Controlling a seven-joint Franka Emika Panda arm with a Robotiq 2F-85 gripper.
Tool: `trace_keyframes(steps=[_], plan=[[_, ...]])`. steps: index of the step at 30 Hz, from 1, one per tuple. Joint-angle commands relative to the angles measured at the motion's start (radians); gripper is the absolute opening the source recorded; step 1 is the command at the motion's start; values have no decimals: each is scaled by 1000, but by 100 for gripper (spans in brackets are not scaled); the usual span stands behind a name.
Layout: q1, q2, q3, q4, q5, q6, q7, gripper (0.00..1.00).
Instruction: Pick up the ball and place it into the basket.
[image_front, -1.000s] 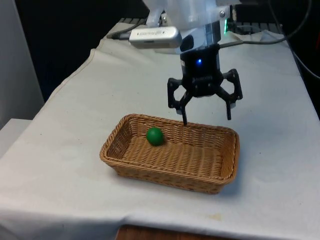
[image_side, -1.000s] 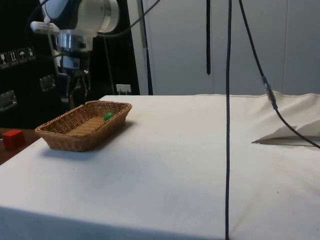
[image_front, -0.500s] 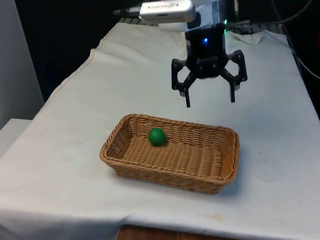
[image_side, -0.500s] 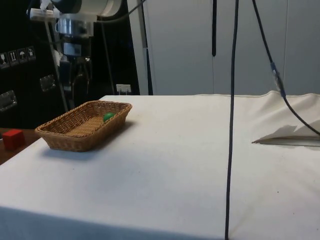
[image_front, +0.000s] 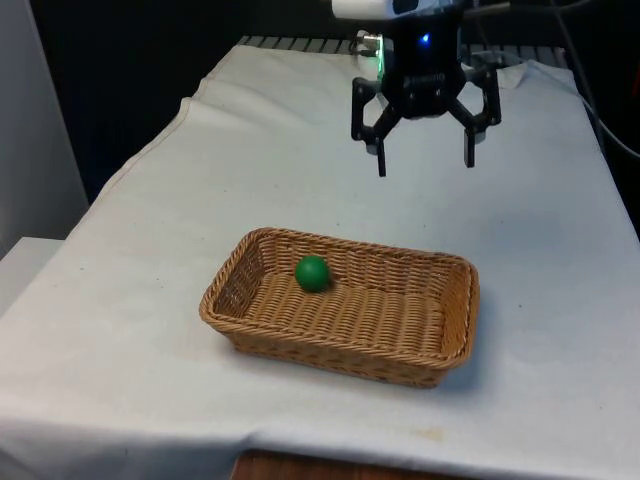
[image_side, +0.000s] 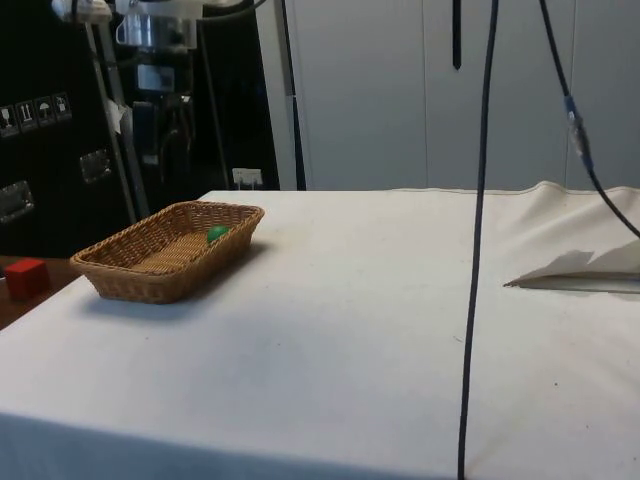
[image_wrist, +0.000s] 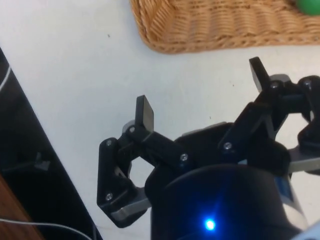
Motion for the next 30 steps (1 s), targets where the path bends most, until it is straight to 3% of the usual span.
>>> trace_keyframes(steps=[1, 5, 6, 7, 8, 13, 14, 15, 16, 23, 24, 25, 30], plan=[[13, -19, -8, -19, -21, -1, 10, 100], [18, -50, -5, -45, -57, -3, 22, 100], [8, -41, 3, -35, -46, -1, 14, 100], [20, -57, -5, -52, -66, -3, 25, 100], [23, -72, -5, -65, -83, -5, 31, 100], [27, -105, -2, -93, -127, -10, 48, 100], [27, -117, 0, -102, -144, -14, 56, 100], [18, -111, 9, -95, -135, -13, 48, 100], [27, -123, 1, -107, -152, -16, 59, 100], [27, -166, 5, -130, -196, -49, 79, 100], [18, -160, 12, -121, -186, -50, 70, 100], [27, -171, 5, -131, -200, -55, 81, 100], [26, -198, 6, -141, -221, -86, 91, 100]])
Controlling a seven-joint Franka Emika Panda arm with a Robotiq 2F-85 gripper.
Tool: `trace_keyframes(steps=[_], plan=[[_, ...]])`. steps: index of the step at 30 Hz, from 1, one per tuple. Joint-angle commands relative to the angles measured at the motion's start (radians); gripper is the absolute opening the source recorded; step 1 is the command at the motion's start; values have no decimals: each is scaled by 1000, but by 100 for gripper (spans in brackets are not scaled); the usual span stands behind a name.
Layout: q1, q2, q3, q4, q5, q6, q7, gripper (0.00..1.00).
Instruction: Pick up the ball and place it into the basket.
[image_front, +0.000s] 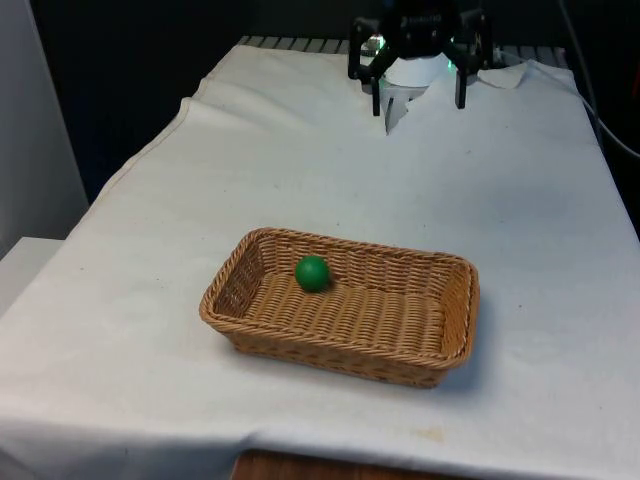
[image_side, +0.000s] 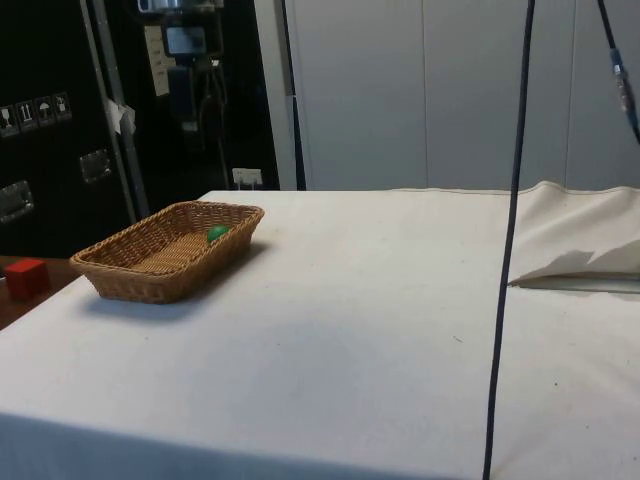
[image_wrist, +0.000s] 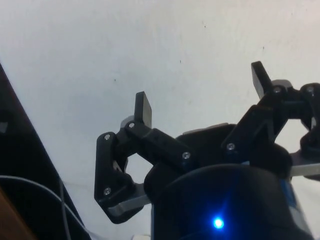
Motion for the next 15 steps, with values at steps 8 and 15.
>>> trace_keyframes(steps=[8, 15], plan=[[10, -64, -4, -49, -33, -20, 18, 100], [9, -129, 8, -110, -63, -19, 36, 100]])
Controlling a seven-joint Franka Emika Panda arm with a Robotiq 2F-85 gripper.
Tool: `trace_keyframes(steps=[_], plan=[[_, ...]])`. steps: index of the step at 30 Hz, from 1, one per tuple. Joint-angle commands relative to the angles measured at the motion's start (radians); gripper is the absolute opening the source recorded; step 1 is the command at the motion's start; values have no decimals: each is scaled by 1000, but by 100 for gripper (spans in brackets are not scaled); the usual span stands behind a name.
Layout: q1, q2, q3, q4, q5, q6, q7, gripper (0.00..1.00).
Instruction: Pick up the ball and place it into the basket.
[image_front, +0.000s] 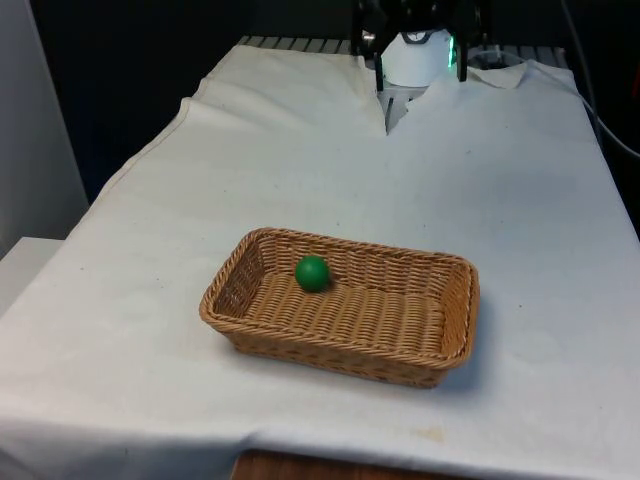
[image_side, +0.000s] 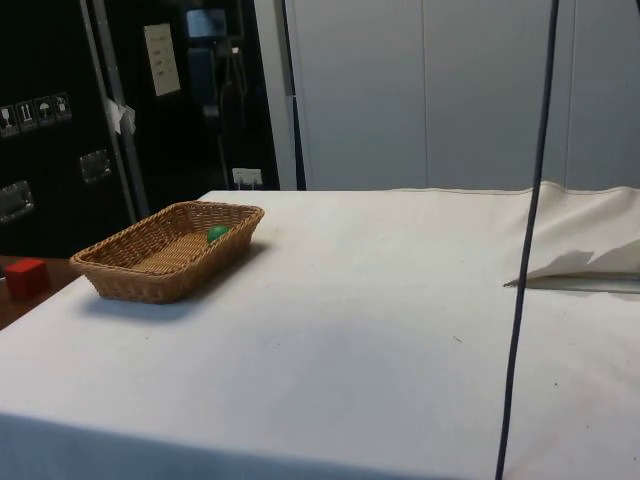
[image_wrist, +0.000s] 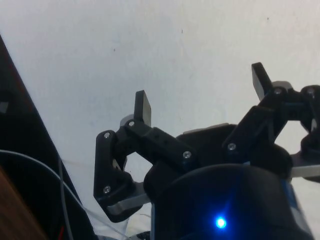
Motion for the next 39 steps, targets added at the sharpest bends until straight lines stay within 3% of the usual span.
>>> trace_keyframes(steps=[1, 4, 5, 6, 13, 14, 15, 17, 23, 24, 27, 39], plan=[[9, -22, -4, -23, -18, 8, 13, 100], [9, -47, 0, -46, -28, 9, 20, 100], [0, -35, 5, -33, -15, 0, 8, 100], [8, -54, 2, -53, -31, 9, 22, 100], [6, -111, 14, -114, -56, 8, 47, 100], [0, -107, 18, -109, -46, 1, 36, 100], [6, -117, 16, -121, -59, 8, 52, 100], [5, -133, 21, -138, -64, 9, 67, 100], [3, -145, 24, -152, -61, 9, 100, 100], [0, -139, 26, -145, -54, 1, 85, 100], [2, -149, 25, -157, -59, 9, 124, 100], [3, -159, 25, -165, -68, 8, 188, 100]])
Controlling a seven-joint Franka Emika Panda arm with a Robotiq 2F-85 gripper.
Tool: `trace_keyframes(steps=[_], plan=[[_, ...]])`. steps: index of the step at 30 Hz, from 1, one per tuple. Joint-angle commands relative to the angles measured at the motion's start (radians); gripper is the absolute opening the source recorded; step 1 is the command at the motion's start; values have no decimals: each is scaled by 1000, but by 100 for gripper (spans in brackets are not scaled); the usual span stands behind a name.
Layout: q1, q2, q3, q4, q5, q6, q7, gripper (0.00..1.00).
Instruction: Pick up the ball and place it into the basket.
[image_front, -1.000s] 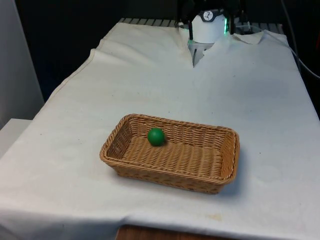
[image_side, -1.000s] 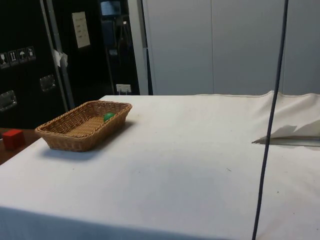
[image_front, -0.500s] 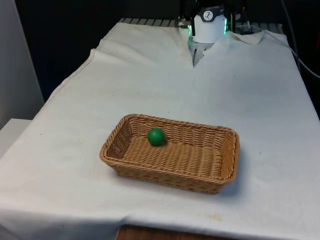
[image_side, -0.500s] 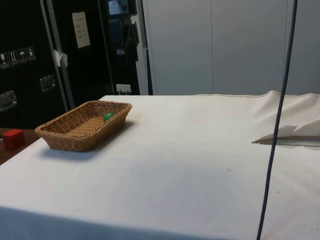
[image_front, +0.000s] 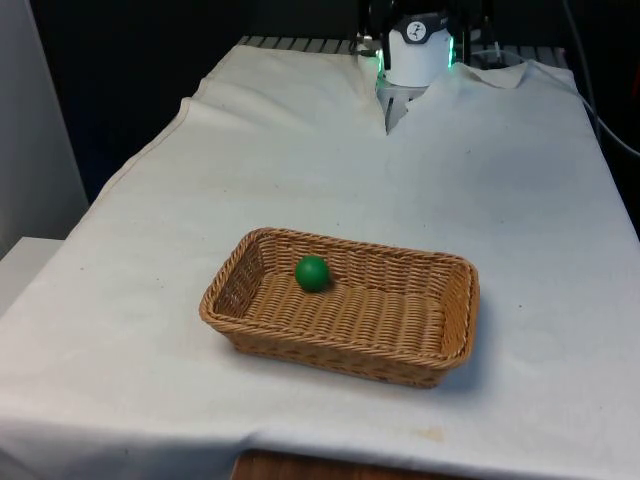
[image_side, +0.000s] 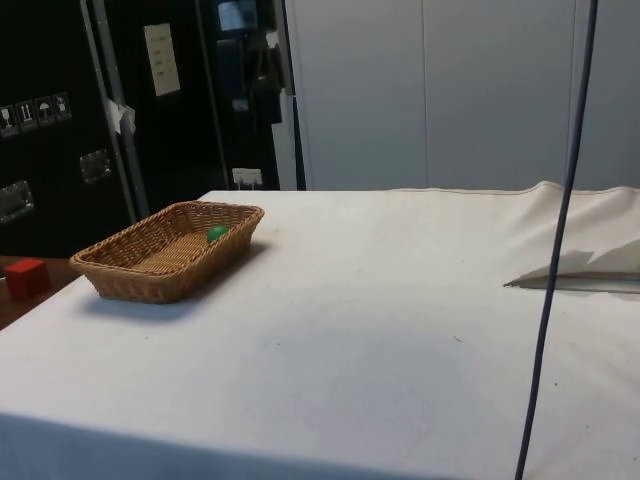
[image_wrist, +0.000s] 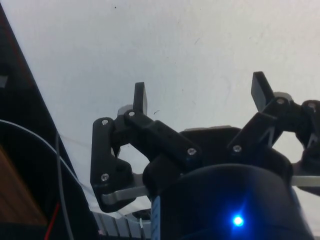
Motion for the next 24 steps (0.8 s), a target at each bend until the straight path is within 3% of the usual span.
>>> trace_keyframes(steps=[1, 3, 9, 10, 18, 19, 22, 24], plan=[[4, -13, -3, -8, -16, 6, 19, 100], [0, -8, 0, 0, -7, 0, 16, 100], [4, -30, 0, -11, -52, 16, 69, 100], [0, -22, 2, -2, -33, 1, 52, 100], [5, -51, 7, -37, -116, 49, 109, 100], [0, -39, 9, -25, -94, 27, 93, 100], [4, -70, 12, -62, -152, 70, 128, 100], [0, -67, 15, -59, -141, 58, 118, 100]])
